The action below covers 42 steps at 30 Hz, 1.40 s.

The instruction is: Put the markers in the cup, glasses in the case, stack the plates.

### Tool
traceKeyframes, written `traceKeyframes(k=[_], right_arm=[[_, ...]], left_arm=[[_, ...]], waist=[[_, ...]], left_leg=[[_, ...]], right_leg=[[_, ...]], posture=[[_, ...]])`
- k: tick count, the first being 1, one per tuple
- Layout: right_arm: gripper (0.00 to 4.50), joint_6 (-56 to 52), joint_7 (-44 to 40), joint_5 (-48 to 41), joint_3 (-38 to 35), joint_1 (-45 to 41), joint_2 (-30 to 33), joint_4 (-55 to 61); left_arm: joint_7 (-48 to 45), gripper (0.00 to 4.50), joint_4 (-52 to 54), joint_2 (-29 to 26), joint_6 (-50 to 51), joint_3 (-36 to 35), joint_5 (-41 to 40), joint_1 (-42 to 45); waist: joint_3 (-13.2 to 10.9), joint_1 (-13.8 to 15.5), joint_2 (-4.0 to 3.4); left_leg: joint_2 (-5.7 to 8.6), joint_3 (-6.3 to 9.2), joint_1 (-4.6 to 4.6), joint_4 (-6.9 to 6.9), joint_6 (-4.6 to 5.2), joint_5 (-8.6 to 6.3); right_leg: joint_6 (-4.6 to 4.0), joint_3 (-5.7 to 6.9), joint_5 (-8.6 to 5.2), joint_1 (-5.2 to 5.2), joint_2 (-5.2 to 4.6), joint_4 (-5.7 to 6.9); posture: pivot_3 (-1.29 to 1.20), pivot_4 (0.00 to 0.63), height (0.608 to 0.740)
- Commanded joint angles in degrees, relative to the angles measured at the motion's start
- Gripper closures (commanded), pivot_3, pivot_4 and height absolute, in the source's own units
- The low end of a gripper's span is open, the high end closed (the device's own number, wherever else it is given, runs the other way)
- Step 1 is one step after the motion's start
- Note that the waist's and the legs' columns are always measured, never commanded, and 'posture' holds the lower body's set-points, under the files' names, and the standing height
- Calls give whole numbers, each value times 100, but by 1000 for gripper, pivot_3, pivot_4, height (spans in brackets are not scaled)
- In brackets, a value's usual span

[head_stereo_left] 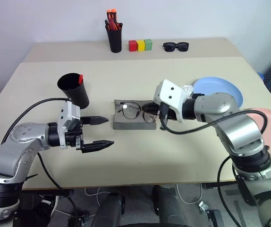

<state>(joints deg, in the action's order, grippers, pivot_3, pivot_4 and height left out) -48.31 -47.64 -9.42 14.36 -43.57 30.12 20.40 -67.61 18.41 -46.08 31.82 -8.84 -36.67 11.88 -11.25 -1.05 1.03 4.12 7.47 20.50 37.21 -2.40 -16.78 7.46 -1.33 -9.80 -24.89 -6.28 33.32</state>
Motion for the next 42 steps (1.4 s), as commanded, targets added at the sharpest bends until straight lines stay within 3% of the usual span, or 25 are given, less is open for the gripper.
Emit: traceKeyframes(k=[1, 9, 15, 25, 38, 41, 42], right_arm=[[4425, 464, 395, 172, 10, -234, -305, -345], [4425, 1396, 1096, 829, 610, -353, -1184, -1622], [4425, 1791, 989, 1418, 1045, -208, -909, -2025], [4425, 925, 276, 1438, 1179, -83, -441, -1489], [4425, 715, 67, 1243, 1172, -23, -705, -1598], [3589, 593, 87, 1069, 973, -49, -803, -1638], [3129, 587, 93, 1039, 929, -62, -813, -1626]], left_arm=[[-13, 0, 67, -96, -74, -188, -108, 9], [83, 0, 238, -61, -99, -154, -95, -148], [108, 0, 288, -90, -146, -205, -78, -263], [171, 0, 228, -10, -352, -118, -7, -310], [363, 0, 287, 8, -430, -92, 59, -279], [367, 0, 258, 3, -401, -74, 22, -226], [370, 0, 254, 5, -412, -66, 23, -215]], waist=[[-1, 1, -2], [-1, -8, -2], [-1, -2, -3], [-1, -11, -3], [-1, -8, -3], [-1, -7, -3], [-1, -7, -3]], left_leg=[[0, 0, 2, -2, -1, 1], [1, 0, 16, -6, -6, 3], [1, 0, 22, -6, -8, 4], [-2, 0, 23, -7, -8, 4], [-2, 1, 23, -6, -8, 5], [-2, 1, 23, -6, -8, 5], [-2, 1, 23, -6, -8, 5]], right_leg=[[-1, 0, 1, -3, 0, 0], [-8, -1, 6, -27, 0, 11], [-9, 0, 7, -32, 2, 12], [-10, 0, 7, -34, 5, 13], [-11, -1, 8, -34, 5, 13], [-11, 0, 8, -34, 5, 13], [-11, 0, 8, -34, 5, 13]], posture=[[0, 150, 740], [0, 150, 740], [0, 150, 740], [0, 150, 740], [0, 150, 740], [0, 150, 740], [0, 150, 740]])
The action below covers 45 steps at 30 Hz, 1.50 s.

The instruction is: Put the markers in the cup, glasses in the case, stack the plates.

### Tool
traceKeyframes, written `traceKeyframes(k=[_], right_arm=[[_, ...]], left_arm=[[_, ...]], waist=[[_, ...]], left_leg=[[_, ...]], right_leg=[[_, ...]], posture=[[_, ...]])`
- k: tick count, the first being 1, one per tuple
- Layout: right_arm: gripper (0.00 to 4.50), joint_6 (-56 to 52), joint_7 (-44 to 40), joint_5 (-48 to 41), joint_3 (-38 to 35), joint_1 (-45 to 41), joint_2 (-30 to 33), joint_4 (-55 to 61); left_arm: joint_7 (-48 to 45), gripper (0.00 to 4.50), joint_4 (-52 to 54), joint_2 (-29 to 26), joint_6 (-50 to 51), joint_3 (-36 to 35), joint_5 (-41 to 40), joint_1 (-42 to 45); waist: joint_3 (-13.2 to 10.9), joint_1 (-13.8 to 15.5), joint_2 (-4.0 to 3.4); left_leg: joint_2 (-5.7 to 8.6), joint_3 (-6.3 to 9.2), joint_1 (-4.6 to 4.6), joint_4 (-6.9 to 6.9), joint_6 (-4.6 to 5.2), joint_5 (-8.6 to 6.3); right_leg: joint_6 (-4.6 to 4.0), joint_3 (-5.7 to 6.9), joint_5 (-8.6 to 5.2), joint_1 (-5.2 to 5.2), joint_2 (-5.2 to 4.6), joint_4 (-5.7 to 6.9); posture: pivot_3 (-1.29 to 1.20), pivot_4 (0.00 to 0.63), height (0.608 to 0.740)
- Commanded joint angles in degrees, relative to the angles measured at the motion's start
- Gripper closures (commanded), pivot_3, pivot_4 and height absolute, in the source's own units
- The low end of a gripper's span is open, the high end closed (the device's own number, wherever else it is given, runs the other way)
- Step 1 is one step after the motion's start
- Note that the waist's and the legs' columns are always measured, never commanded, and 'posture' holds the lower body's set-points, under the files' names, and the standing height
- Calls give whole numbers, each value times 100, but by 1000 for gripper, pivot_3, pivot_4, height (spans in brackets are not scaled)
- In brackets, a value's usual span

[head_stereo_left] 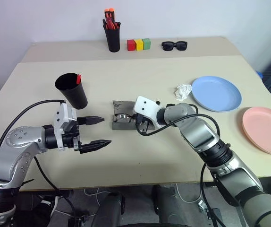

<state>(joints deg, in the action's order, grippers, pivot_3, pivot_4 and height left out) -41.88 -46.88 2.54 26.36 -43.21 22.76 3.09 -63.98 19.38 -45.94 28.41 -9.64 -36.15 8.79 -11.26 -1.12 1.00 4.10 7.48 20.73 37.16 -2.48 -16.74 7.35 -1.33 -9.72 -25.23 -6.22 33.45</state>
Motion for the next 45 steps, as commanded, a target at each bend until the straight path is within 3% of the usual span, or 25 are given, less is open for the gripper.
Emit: traceKeyframes(k=[1, 6, 12, 15, 18, 21, 25, 29, 34, 45], right_arm=[[2621, -63, 57, -186, -335, -109, -103, 109], [60, -1, 148, -225, -518, -158, -82, 98], [60, 20, 440, -767, -1419, -432, -395, 101], [60, -307, 471, -1595, -2221, -592, -751, 334], [0, -297, 219, -1884, -2402, -237, -440, 738], [0, 119, -316, -2002, -2362, 514, 236, 1298], [0, 182, -389, -2284, -2586, 1029, 575, 1479], [0, 363, -344, -2232, -2636, 1350, 875, 1522], [0, 375, -143, -2254, -2562, 1402, 929, 1617], [0, 495, 165, -2207, -2410, 1476, 916, 1675]], left_arm=[[21, 0, 156, -4, -75, 23, -25, 107], [39, 0, 84, 20, -71, 103, -23, 258], [513, 0, -650, 344, -654, 344, 684, 999], [935, 0, -1246, 635, -996, 551, 1211, 1434], [1752, 897, -2011, 1179, -1384, 670, 1775, 1971], [2456, 2437, -2818, 1753, -1583, 787, 2195, 2631], [2814, 4479, -4113, 2364, -2032, 1027, 2613, 3552], [3126, 4479, -5705, 2760, -2605, 1135, 3003, 4619], [2678, 4479, -6709, 2902, -2521, 1430, 3296, 5116], [1329, 4479, -6721, 2914, -843, 1523, 3144, 5337]], waist=[[0, 0, 0], [0, 0, 0], [0, 17, 0], [0, 17, 0], [2, 40, 1], [7, 173, 11], [6, 123, 8], [6, 114, 9], [7, 6, 7], [6, 34, 7]], left_leg=[[0, 0, 0, 0, 0, 0], [0, 0, 0, 0, 0, 0], [0, 2, 1, 1, -7, 4], [0, 2, -1, -1, -8, 5], [-1, 4, -1, -2, -8, 5], [3, 20, 18, 5, -7, 4], [6, 10, 40, 23, -4, 3], [4, 8, 46, 32, -7, 6], [3, 5, 44, 29, -5, 6], [5, 9, 62, 51, -1, 3]], right_leg=[[0, 0, 0, 0, 0, 0], [0, 0, 0, 0, 0, 0], [-4, 0, 5, -1, 1, 1], [-7, 0, 7, 0, 3, 0], [-7, 0, 7, -1, 4, 0], [-5, 13, 8, 2, 4, -12], [8, 11, 23, -7, 2, -24], [5, 13, 30, -11, 3, -23], [6, 11, 30, -12, 3, -22], [12, 12, 34, -18, 3, -18]], posture=[[0, 150, 740], [0, 150, 740], [0, 150, 740], [0, 150, 740], [0, 150, 740], [0, 150, 740], [0, 150, 740], [0, 150, 740], [0, 150, 740], [0, 150, 740]])
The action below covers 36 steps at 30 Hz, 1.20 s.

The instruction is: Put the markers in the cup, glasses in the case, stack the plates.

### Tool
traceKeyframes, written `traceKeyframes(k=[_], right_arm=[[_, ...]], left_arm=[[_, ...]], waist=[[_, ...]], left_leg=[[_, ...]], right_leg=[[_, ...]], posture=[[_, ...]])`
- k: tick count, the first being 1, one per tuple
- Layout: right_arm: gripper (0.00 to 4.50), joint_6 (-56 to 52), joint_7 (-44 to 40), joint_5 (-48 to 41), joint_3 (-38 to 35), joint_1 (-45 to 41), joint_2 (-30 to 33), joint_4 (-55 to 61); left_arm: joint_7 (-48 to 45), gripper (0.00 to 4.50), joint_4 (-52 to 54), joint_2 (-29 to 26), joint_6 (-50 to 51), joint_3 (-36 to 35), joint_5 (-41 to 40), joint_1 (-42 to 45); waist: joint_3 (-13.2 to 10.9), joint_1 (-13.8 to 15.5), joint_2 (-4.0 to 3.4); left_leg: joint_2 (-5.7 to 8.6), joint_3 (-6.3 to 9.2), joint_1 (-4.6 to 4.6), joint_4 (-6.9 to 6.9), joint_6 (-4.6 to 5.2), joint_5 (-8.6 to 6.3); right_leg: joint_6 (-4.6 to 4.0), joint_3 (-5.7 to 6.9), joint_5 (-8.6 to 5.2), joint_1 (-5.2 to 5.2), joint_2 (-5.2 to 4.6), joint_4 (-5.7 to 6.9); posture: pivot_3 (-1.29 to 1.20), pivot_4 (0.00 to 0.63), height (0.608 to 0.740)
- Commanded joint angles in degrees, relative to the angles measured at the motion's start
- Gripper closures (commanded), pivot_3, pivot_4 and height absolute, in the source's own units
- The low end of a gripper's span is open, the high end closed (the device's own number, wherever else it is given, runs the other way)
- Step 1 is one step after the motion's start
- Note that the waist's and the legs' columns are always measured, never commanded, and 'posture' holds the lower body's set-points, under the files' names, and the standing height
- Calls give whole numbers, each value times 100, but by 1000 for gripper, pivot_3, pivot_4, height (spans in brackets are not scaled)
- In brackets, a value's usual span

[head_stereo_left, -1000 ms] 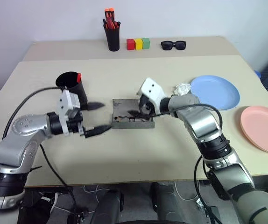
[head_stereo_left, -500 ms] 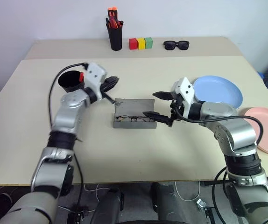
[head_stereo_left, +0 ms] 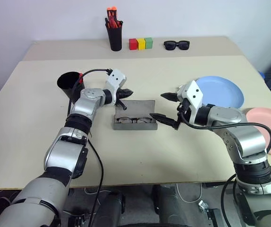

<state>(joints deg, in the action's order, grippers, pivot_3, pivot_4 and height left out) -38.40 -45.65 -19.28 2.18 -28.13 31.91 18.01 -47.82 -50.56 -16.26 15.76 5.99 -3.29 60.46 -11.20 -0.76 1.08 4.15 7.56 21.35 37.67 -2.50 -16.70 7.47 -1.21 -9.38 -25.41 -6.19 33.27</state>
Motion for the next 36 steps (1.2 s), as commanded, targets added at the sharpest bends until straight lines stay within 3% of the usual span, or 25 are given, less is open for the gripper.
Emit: traceKeyframes(k=[1, 9, 15, 19, 23, 26, 33, 36], right_arm=[[0, 171, 54, -4, 32, -41, 7, 166], [0, 326, 170, 70, 181, -104, -35, 88], [0, 423, 195, 159, 234, -114, 9, 18], [0, 523, 256, 240, 238, -162, 10, -64], [0, 626, 342, 318, 221, -202, -6, -152], [0, 727, 456, 411, 146, -239, 1, -272], [0, 742, 753, 706, -615, 50, 761, -433], [0, 450, 894, 820, -1072, 373, 1222, -411]], left_arm=[[-431, 4479, 338, -53, 688, -100, -249, 161], [-1507, 4479, 999, -489, 2011, 26, -573, -170], [-2167, 4479, 2313, -866, 2563, 492, -680, -673], [-2260, 4479, 3160, -1020, 2642, 627, -784, -1036], [-1926, 4479, 3394, -997, 1896, 442, -713, -1153], [-1544, 3687, 3357, -821, 1708, -31, -1027, -1038], [-1798, 165, 4160, -963, 1919, -854, -2129, -1352], [-2081, 76, 4507, -1177, 2020, -1078, -2586, -1627]], waist=[[0, -4, 0], [0, -37, -1], [-1, -25, -2], [-1, -19, -2], [-1, 9, -2], [-1, 5, -2], [-1, 11, -4], [-1, 7, -5]], left_leg=[[0, 0, 0, 2, 1, 0], [-1, 1, -1, 7, 2, -1], [-1, 2, 1, 15, 2, -2], [-1, 2, 1, 17, 3, -2], [0, 3, 4, 24, 2, -2], [-1, 2, 2, 26, 2, -2], [1, 2, 6, 26, 2, -2], [0, 0, 4, 25, 5, -4]], right_leg=[[0, 0, 0, 0, 0, 2], [0, -1, 0, 0, 2, 8], [0, -2, 0, 0, 2, 13], [-1, -3, 0, 0, 2, 14], [-1, -3, 0, 1, 2, 16], [-1, -3, 0, 1, 2, 16], [-1, -4, 0, 0, 0, 14], [-2, -5, 0, 1, 0, 15]], posture=[[0, 150, 740], [0, 150, 740], [0, 150, 740], [0, 150, 740], [0, 150, 740], [0, 150, 740], [0, 150, 740], [0, 150, 740]])
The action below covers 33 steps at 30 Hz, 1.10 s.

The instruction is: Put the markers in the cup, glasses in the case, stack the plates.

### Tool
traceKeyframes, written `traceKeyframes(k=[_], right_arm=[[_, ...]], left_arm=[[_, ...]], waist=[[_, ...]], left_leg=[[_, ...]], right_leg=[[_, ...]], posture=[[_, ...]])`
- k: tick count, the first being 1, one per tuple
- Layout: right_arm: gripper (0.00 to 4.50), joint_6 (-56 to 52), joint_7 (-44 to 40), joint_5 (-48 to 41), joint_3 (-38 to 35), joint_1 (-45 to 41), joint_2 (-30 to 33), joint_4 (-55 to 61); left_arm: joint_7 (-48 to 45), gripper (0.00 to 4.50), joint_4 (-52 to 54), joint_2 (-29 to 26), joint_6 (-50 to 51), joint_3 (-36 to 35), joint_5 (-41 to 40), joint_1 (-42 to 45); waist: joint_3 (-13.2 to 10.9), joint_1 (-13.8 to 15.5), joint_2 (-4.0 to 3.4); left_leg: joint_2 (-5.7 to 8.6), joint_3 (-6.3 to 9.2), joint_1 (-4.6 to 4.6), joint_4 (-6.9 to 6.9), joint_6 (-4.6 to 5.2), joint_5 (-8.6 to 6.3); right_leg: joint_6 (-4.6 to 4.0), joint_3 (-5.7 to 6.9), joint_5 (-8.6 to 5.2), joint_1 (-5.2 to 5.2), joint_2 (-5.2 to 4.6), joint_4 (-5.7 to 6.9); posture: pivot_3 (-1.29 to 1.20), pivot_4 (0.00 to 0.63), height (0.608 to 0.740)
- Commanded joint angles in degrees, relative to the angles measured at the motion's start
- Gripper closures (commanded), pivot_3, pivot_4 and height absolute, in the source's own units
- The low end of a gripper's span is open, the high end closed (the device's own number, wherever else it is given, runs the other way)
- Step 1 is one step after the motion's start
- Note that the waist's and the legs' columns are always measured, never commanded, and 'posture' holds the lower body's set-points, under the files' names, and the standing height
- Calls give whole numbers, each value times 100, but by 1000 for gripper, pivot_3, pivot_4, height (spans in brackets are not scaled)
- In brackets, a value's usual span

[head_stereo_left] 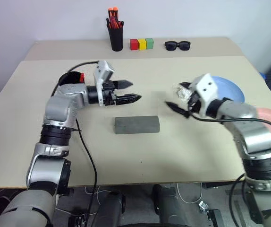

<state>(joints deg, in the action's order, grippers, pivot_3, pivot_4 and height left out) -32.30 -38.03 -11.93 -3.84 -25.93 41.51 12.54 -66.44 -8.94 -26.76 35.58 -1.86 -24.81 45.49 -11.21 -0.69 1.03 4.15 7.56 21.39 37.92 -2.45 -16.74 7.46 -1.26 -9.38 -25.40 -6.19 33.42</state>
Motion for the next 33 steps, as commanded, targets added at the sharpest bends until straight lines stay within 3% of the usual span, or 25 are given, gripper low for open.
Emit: traceKeyframes(k=[1, 7, 16, 19, 26, 33], right_arm=[[0, -227, 183, 143, -628, 307, 411, 141], [0, -779, 511, 668, -1271, 1790, 1049, 57], [0, -1285, 1409, 774, -1643, 1562, 630, -832], [848, -1622, 1392, 614, -1773, 1560, 471, -1064], [4433, -1741, 1363, 510, -1774, 1556, 506, -1228], [4433, -567, 1915, 1227, -1349, 1009, 869, -1656]], left_arm=[[-246, 76, 435, -118, 38, -436, -646, -176], [-381, 76, 849, -183, -117, -704, -1194, -578], [-452, 76, 894, -251, -285, -552, -1220, -712], [-392, 0, 925, -236, -396, -534, -1158, -735], [-300, 0, 845, -257, -430, -575, -1168, -729], [-195, 0, 770, -197, -585, -467, -1054, -735]], waist=[[0, 2, 0], [2, 50, 0], [4, -6, -5], [4, 7, -5], [5, 0, -6], [5, -20, -9]], left_leg=[[0, -1, 0, 0, 2, -1], [0, -8, -2, 6, 6, -3], [-4, -25, -14, 14, 6, -1], [-5, -24, -13, 14, 6, -2], [-4, -22, -12, 14, 6, -2], [-3, -25, -15, 15, 6, -2]], right_leg=[[0, 0, 0, 0, 0, 0], [0, -4, 0, 9, -1, -2], [-4, -17, 2, 16, 3, 3], [-3, -17, 2, 16, 3, 1], [-3, -17, 2, 16, 3, 1], [-3, -18, 2, 20, 3, 0]], posture=[[0, 150, 740], [0, 150, 740], [0, 150, 740], [0, 150, 740], [0, 150, 740], [0, 150, 740]])
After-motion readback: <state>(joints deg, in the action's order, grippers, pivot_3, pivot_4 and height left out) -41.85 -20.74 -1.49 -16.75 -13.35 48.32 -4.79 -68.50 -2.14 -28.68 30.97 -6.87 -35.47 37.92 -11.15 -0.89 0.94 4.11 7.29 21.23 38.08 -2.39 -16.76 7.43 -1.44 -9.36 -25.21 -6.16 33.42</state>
